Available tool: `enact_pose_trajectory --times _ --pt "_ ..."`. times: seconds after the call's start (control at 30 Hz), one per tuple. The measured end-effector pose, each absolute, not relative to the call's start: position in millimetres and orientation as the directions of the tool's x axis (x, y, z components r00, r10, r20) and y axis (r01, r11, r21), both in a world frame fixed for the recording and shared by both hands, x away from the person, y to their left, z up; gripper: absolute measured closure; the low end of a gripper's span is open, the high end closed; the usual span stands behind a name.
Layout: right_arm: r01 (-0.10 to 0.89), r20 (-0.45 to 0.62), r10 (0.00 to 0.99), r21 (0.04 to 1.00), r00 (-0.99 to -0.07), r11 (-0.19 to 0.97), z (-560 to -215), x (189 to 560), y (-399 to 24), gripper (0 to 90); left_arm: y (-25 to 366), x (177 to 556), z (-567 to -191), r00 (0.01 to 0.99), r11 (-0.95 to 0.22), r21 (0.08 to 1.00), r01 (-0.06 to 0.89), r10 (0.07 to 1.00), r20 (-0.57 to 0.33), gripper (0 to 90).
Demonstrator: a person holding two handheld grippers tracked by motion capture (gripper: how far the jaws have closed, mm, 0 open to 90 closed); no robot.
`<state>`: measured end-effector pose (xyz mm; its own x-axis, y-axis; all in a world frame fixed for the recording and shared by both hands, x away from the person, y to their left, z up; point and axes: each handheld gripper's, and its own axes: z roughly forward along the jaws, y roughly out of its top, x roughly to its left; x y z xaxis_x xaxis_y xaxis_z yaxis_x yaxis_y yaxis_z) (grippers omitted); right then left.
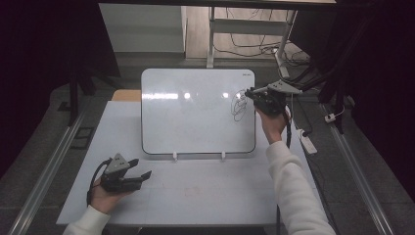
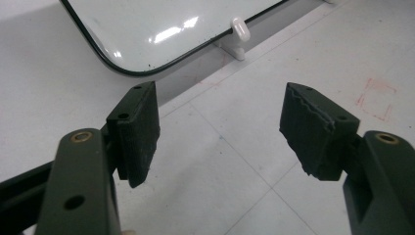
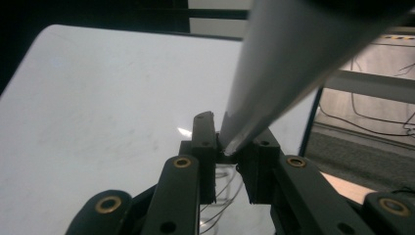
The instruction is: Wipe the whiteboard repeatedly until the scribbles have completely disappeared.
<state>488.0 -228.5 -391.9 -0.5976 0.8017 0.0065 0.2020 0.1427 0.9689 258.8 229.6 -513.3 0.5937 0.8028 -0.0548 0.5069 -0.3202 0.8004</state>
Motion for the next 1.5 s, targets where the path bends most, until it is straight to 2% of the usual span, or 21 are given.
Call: enact_pose_trajectory --times 0.17,0.3,0.4,0.43,0.53,0.63,0.73,0.8,0.83,0.87,0.93,1.0,1.03,1.07,1.1,1.3,1.4,1.43,1.5 --pt "0.179 -0.012 0.813 0.974 -0.582 0.143 -386.2 505.2 -225.9 77.8 229.8 258.9 -514.1 0.593 -0.323 0.797 0.51 0.804 -0.054 32.1" --pt "0.198 -0.035 0.818 0.964 -0.574 0.18 -390.6 513.9 -219.4 77.8 230.0 259.0 -514.1 0.593 -0.323 0.798 0.509 0.803 -0.054 32.1" --pt "0.217 -0.004 0.804 0.962 -0.595 0.166 -395.8 512.5 -215.6 77.8 230.1 259.2 -514.1 0.595 -0.321 0.798 0.509 0.802 -0.056 32.1" --pt "0.225 0.007 0.768 0.958 -0.64 0.179 -403.6 507.0 -206.3 77.8 229.9 259.3 -514.2 0.596 -0.322 0.798 0.509 0.801 -0.057 32.1" --pt "0.193 -0.057 0.75 0.951 -0.66 0.242 -405.7 501.2 -197.7 77.9 229.2 258.6 -513.9 0.597 -0.327 0.797 0.508 0.8 -0.052 32.1" --pt "0.2 -0.023 0.805 0.964 -0.593 0.175 -397.3 510.5 -211.4 77.9 229.1 257.2 -513.0 0.597 -0.325 0.8 0.504 0.801 -0.05 32.1" --pt "0.218 0.034 0.818 0.969 -0.574 0.113 -394.6 517.9 -220.5 77.9 229.1 256.9 -512.5 0.597 -0.324 0.803 0.501 0.8 -0.05 32.1" --pt "0.211 0.018 0.816 0.969 -0.577 0.128 -395.9 516.2 -217.8 77.9 229.1 257.4 -512.7 0.598 -0.324 0.802 0.502 0.8 -0.05 32.1" --pt "0.208 0.005 0.783 0.965 -0.622 0.159 -399.4 512.2 -210.0 77.9 229.4 258.1 -513.3 0.599 -0.325 0.801 0.502 0.799 -0.051 32.1" --pt "0.208 0.005 0.783 0.965 -0.622 0.159 -399.4 512.2 -210.0 77.9 229.4 258.1 -513.3 0.599 -0.325 0.801 0.502 0.799 -0.051 32.1" --pt "0.189 -0.048 0.762 0.957 -0.645 0.22 -401.2 508.6 -204.6 77.9 229.5 258.6 -513.9 0.599 -0.327 0.798 0.506 0.799 -0.052 32.1" --pt "0.186 -0.049 0.773 0.959 -0.632 0.213 -398.9 510.9 -208.5 77.9 229.4 258.3 -513.9 0.599 -0.326 0.799 0.506 0.799 -0.052 32.1" --pt "0.196 -0.014 0.818 0.968 -0.574 0.154 -393.9 515.6 -219.7 77.9 229.5 257.5 -513.3 0.6 -0.326 0.801 0.502 0.799 -0.051 32.1" --pt "0.203 0.008 0.822 0.971 -0.569 0.13 -393.3 517.3 -223.4 77.9 229.6 257.4 -512.8 0.6 -0.325 0.802 0.501 0.798 -0.052 32.1" --pt "0.207 0.019 0.82 0.971 -0.572 0.122 -394.0 518.5 -225.5 77.9 229.8 257.5 -512.8 0.601 -0.325 0.803 0.5 0.798 -0.052 32.1" --pt "0.191 -0.065 0.765 0.952 -0.641 0.241 -401.2 507.6 -215.3 77.9 230.4 258.6 -513.6 0.601 -0.322 0.801 0.504 0.797 -0.058 32.1" --pt "0.204 -0.032 0.807 0.961 -0.589 0.187 -397.0 511.5 -226.6 77.9 229.7 258.0 -513.5 0.601 -0.323 0.801 0.504 0.797 -0.057 32.1" --pt "0.227 0.039 0.817 0.967 -0.575 0.114 -398.5 514.7 -233.6 77.9 229.7 257.3 -512.9 0.603 -0.324 0.802 0.501 0.796 -0.055 32.1" --pt "0.218 0.003 0.802 0.963 -0.598 0.158 -401.3 510.9 -227.2 77.9 230.6 257.5 -512.7 0.602 -0.321 0.805 0.499 0.797 -0.055 32.1"
